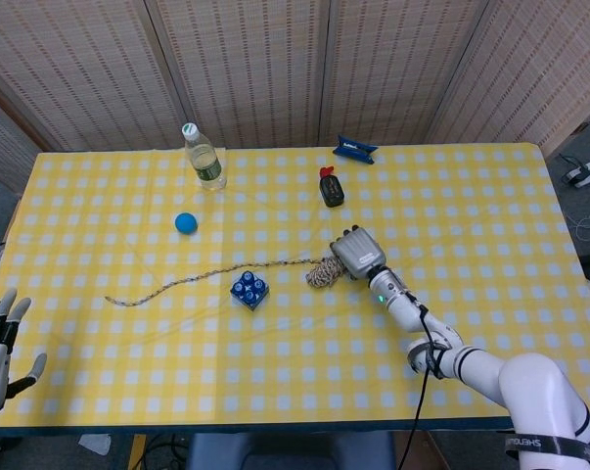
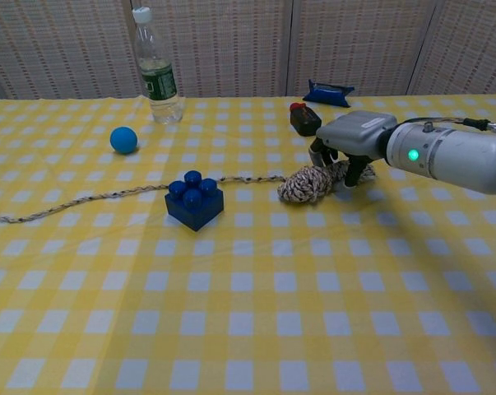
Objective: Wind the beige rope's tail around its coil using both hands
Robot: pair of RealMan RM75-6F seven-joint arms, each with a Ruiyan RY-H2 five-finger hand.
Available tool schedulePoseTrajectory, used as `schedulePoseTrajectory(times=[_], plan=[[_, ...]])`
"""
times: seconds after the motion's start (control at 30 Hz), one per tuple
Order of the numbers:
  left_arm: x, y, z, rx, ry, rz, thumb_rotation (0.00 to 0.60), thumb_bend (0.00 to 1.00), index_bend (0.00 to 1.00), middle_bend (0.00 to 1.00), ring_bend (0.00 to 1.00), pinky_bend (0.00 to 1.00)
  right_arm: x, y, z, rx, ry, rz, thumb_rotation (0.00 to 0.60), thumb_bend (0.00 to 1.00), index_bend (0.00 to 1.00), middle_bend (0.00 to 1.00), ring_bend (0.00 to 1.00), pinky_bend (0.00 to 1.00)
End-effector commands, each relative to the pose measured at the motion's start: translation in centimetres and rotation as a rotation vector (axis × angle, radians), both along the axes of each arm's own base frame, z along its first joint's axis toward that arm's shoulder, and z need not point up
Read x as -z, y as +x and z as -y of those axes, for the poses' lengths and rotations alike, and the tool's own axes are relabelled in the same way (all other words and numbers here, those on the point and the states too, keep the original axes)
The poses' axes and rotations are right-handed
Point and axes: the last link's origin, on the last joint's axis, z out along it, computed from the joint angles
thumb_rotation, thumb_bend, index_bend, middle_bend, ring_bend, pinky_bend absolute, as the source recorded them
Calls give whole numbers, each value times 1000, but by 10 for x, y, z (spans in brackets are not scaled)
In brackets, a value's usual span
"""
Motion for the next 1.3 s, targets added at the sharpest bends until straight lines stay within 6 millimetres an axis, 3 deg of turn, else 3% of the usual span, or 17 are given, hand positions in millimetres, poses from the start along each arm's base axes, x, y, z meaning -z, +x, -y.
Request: schedulePoseTrajectory(times=[0.03, 0.37, 0.47, 0.57, 0.73, 0.97, 1.13, 1.3], plan=[[-2, 1, -3, 10, 5, -4, 600, 333, 84, 0, 13, 0, -8, 0, -3, 14, -5, 66, 600, 404, 705, 610, 406, 400], [-18, 9, -34, 77, 11, -34, 600, 334, 104, 0, 26, 0, -53, -6, -12, 114, -2, 362, 600, 455, 755, 650, 485, 522], [-22, 12, -50, 93, 7, -38, 600, 333, 177, 26, 110, 0, -69, -6, -15, 102, -9, 399, 600, 455, 755, 650, 489, 524], [-19, 15, -70, 112, 0, -27, 600, 333, 257, 151, 230, 50, -80, -6, -18, 88, -15, 405, 600, 455, 755, 650, 489, 524], [-4, 15, -104, 93, -87, -76, 600, 333, 363, 373, 428, 224, -87, -4, -22, 87, -21, 408, 600, 455, 755, 650, 489, 524], [21, 12, -138, 28, -186, -116, 600, 333, 449, 619, 610, 608, -87, 1, -24, 87, -23, 410, 600, 454, 754, 650, 489, 524], [40, 16, -159, 1, -232, -138, 600, 333, 459, 761, 737, 794, -83, 7, -25, 84, -18, 411, 600, 454, 754, 650, 489, 524], [56, 21, -169, -5, -272, -154, 600, 333, 490, 856, 834, 908, -79, 11, -25, 85, -12, 411, 600, 455, 754, 650, 489, 525]])
